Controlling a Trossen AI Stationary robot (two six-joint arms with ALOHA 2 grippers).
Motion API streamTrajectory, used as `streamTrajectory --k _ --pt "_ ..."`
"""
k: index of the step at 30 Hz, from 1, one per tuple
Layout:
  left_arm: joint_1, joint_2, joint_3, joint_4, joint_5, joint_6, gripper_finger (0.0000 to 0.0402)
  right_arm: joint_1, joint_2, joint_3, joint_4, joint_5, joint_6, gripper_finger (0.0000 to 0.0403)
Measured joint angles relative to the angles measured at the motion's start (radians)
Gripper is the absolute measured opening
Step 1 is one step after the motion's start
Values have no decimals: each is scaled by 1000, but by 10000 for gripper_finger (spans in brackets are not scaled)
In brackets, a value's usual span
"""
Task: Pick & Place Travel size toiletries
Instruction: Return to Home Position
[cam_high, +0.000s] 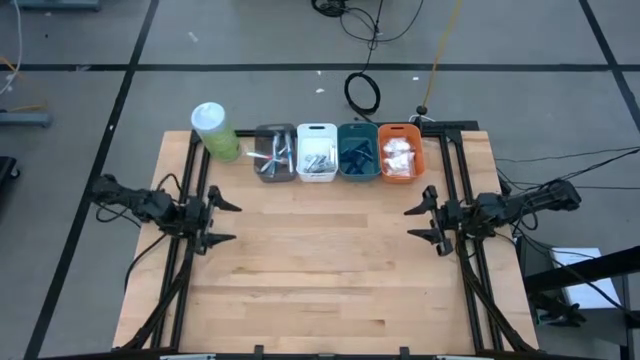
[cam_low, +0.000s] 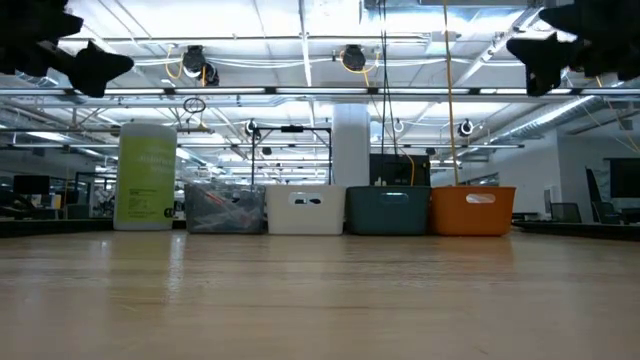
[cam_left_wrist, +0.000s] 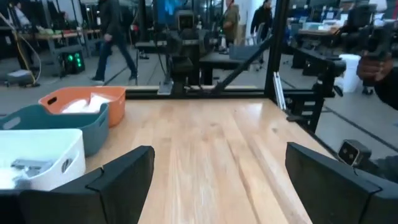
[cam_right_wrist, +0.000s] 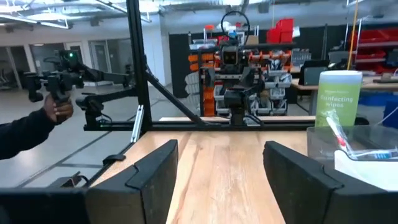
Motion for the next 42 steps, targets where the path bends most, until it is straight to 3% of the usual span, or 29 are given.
streamTrajectory --k 6,13,42 --pt "0 -3 -93 83 2 -23 351 0 -13 -123 173 -2 4 224" --pt "1 -3 -158 194 5 -59 351 0 -13 -155 124 -27 17 224" --pt "0 -2 -158 190 3 -79 351 0 -5 -159 80 -26 67 224"
